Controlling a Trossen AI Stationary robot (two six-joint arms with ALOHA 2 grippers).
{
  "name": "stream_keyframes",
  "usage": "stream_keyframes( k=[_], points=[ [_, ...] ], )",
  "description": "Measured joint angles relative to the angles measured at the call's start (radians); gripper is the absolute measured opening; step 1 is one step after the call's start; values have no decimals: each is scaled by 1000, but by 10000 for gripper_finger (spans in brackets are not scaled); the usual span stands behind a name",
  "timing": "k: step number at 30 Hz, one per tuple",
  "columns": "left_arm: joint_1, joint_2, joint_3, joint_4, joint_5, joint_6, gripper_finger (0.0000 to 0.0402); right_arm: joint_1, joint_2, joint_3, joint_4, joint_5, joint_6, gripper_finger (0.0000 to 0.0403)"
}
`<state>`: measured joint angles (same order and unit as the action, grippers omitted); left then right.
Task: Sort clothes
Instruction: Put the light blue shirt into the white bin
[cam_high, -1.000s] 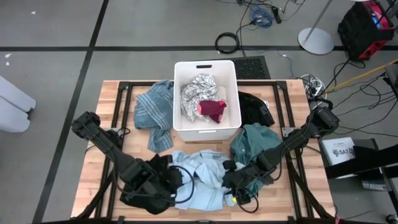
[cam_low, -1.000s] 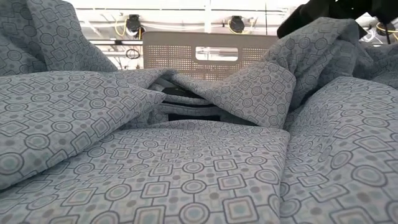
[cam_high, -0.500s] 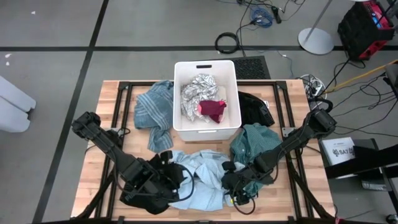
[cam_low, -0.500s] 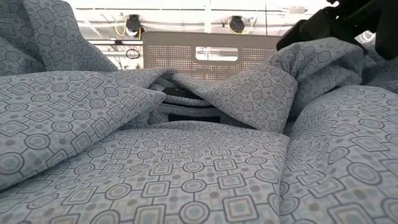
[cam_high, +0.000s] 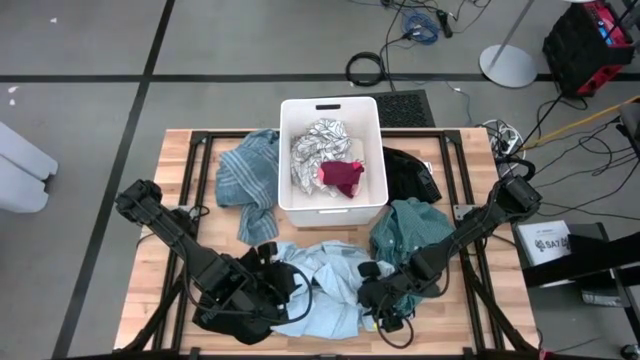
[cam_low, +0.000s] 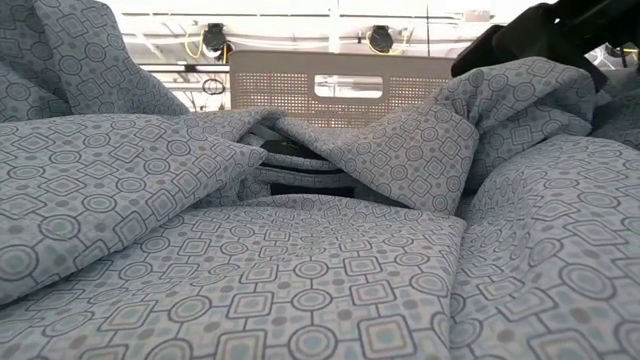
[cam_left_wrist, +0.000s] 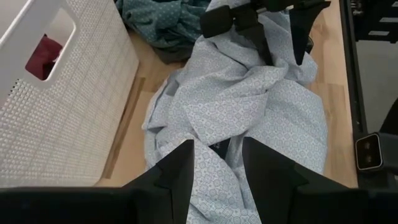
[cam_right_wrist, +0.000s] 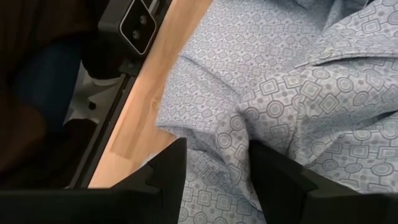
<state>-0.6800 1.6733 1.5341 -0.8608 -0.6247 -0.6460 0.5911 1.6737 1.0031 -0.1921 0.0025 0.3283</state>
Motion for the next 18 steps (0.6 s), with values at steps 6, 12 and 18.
stream_keyframes(
  k=[6, 12, 18],
  points=[
    [0, 0, 0, 0, 0, 0, 146, 0, 0, 0, 0, 0, 0, 160],
    [0, 0, 0, 0, 0, 0, 146, 0, 0, 0, 1, 0, 0, 160],
    [13, 0, 0, 0, 7, 5, 146, 0, 0, 0, 1, 4, 0, 160]
  ],
)
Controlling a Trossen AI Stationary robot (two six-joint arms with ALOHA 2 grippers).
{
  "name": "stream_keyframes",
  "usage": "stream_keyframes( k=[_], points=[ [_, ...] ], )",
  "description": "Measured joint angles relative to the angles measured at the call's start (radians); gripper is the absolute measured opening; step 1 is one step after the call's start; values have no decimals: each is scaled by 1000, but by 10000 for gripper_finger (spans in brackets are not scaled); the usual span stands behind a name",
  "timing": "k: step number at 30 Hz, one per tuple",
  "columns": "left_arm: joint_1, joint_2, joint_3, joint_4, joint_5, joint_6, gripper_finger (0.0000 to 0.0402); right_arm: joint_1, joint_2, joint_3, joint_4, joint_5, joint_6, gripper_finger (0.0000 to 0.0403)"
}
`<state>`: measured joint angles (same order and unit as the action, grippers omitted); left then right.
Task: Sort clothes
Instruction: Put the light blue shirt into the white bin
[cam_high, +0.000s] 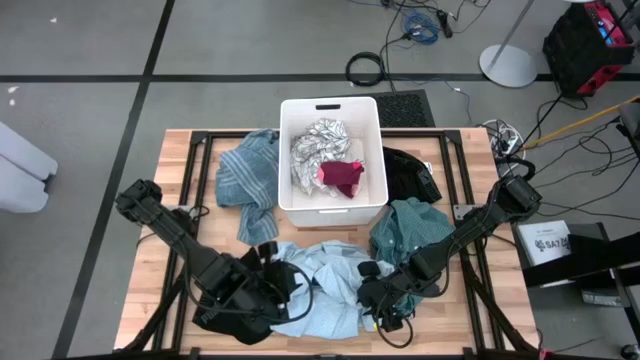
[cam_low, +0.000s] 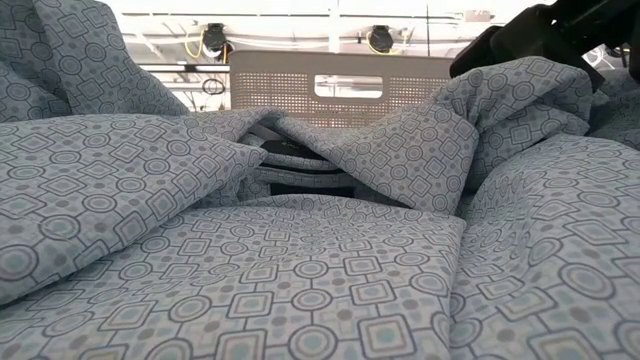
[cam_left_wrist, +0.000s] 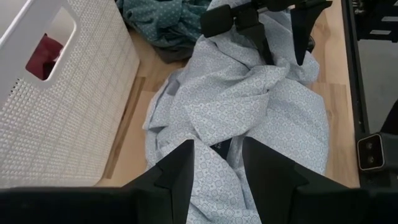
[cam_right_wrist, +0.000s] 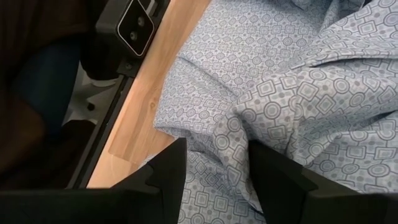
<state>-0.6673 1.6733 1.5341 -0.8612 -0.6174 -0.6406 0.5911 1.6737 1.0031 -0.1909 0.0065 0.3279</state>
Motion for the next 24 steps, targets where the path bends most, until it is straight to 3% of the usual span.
stream_keyframes(
  k=[24],
  points=[
    [66, 0, 0, 9, 79, 29, 146, 0, 0, 0, 0, 25, -1, 160]
  ],
)
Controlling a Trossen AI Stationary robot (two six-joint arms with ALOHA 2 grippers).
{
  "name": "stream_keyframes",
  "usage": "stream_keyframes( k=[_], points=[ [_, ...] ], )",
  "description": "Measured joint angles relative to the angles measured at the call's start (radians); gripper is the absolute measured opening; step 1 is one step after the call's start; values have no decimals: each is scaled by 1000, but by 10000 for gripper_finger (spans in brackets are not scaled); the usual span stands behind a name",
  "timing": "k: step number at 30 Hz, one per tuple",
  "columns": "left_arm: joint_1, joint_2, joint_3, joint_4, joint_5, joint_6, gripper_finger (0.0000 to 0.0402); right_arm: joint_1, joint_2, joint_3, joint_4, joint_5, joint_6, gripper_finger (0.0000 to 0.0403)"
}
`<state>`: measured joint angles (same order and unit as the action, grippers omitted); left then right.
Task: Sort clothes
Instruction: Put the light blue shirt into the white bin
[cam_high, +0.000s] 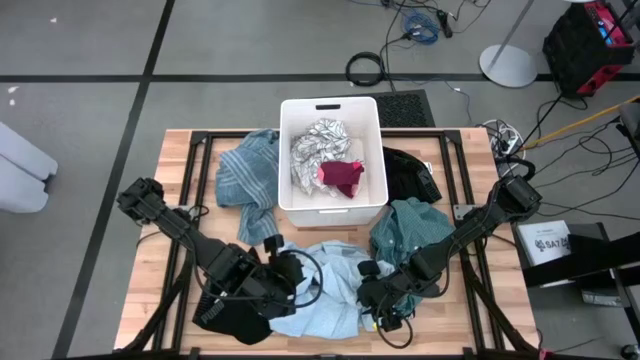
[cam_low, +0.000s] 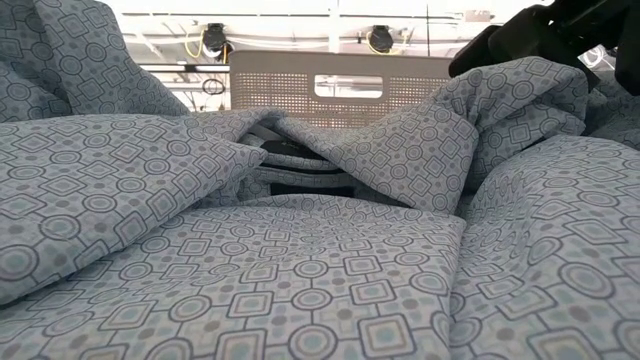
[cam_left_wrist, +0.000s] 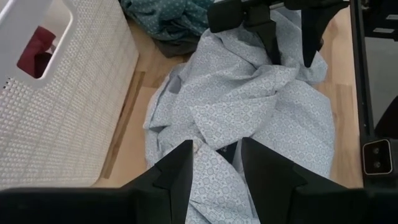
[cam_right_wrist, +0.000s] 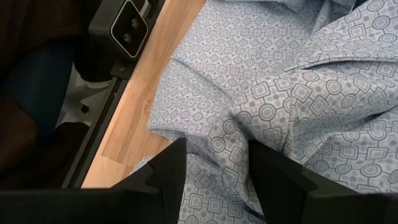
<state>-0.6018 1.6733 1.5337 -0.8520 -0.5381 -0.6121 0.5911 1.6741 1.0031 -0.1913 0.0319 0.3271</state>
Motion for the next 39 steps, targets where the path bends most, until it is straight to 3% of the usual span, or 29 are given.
stream_keyframes(
  k=[10, 20, 24, 30, 39],
  points=[
    [-1, 0, 0, 9, 1, -2, 146, 0, 0, 0, 0, 3, 0, 160],
    [-28, 0, 0, 4, -6, 29, 146, 0, 6, 0, 54, 78, -72, 160],
    [-69, -7, 0, -55, -105, 68, 146, -1, 37, 0, 95, 78, -106, 160],
    [-124, -94, -1, -253, -275, -31, 146, -29, 121, 1, 99, 77, -123, 160],
    [-135, -246, -78, -259, -327, -10, 146, -55, 310, 238, -231, 48, -189, 158]
  ],
)
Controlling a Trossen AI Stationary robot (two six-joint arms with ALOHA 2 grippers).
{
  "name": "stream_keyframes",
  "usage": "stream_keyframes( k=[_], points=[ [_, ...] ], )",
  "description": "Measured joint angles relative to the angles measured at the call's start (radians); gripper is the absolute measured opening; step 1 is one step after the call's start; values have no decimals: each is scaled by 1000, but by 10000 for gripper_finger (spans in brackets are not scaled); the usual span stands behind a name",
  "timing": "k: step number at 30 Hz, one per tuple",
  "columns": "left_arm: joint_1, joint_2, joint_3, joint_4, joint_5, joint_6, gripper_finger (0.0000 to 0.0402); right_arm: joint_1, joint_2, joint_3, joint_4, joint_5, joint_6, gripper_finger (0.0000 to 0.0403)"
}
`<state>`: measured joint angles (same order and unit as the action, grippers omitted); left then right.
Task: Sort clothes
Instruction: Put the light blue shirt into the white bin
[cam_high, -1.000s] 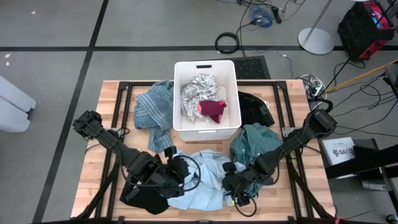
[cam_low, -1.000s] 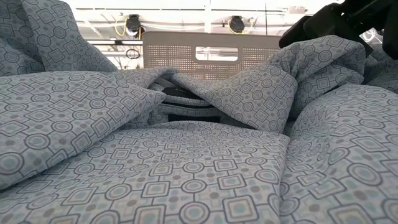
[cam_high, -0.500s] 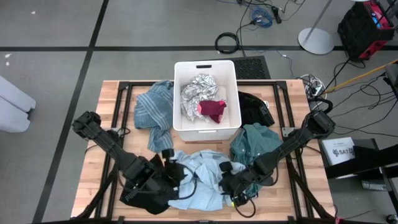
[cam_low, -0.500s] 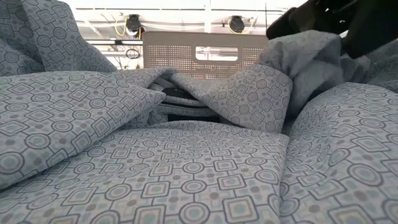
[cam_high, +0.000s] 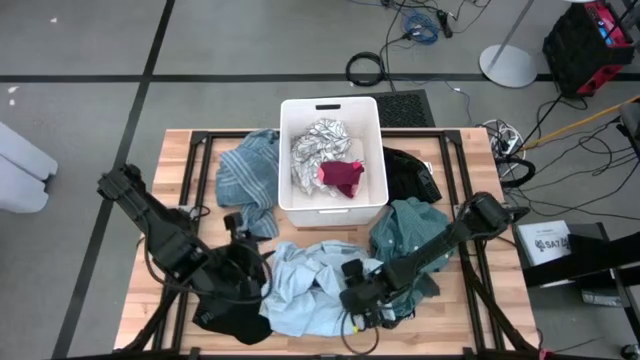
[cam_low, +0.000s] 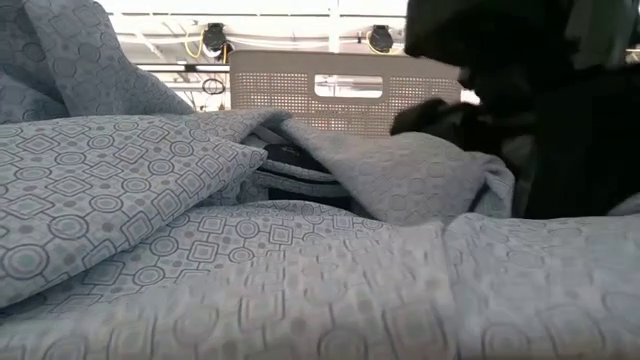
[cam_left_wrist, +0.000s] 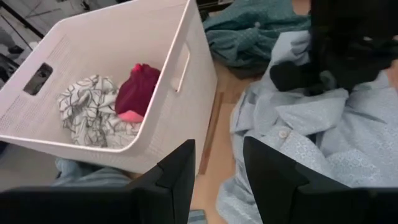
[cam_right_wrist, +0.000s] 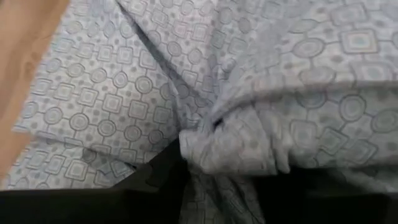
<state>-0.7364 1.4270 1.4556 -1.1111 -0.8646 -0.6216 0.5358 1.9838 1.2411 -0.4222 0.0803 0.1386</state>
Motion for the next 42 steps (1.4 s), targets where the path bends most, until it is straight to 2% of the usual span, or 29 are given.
stream_keyframes(
  k=[4, 8, 9, 20, 25, 30, 35, 42],
  points=[
    [-6, -53, -91, 73, -4, 0, 146, 0, 71, 109, -141, -2, -16, 120],
    [-13, -83, -161, 124, -9, 0, 146, -1, 74, 177, -222, -5, -63, 28],
    [-13, -86, -170, 124, -10, 0, 146, -3, 73, 193, -245, -7, -73, 16],
    [-43, -88, -181, 134, -12, 6, 146, -13, -29, 431, -533, 105, -104, 4],
    [-71, -88, -181, 138, -29, -1, 146, -40, -33, 510, -458, 106, -227, 2],
    [-99, -88, -181, 139, -58, -10, 146, -94, -30, 529, -278, 90, -352, 1],
    [-121, -88, -181, 138, -65, -28, 146, -155, 34, 530, -107, -27, -425, 4],
    [-147, -88, -181, 133, -73, -53, 146, -201, 159, 530, 22, -35, -468, 19]
  ],
)
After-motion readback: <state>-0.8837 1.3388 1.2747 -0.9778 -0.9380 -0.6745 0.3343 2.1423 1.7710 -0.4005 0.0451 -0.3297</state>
